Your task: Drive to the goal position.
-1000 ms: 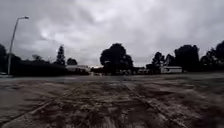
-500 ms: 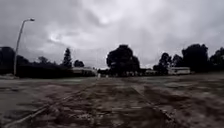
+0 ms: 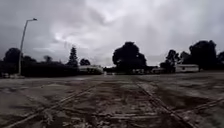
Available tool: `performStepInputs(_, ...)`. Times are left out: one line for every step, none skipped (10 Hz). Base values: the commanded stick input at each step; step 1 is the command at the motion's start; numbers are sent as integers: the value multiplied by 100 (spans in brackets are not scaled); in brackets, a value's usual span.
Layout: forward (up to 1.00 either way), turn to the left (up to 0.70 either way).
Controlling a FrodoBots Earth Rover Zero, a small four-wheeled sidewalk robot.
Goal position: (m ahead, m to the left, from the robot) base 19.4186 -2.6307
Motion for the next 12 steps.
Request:
performStepInputs(69,0)
performStepInputs(69,0)
performStepInputs(69,0)
performStepInputs(69,0)
performStepInputs(69,0)
performStepInputs(69,0)
performStepInputs(69,0)
performStepInputs(69,0)
performStepInputs(69,0)
performStepInputs(69,0)
performStepInputs(69,0)
performStepInputs(69,0)
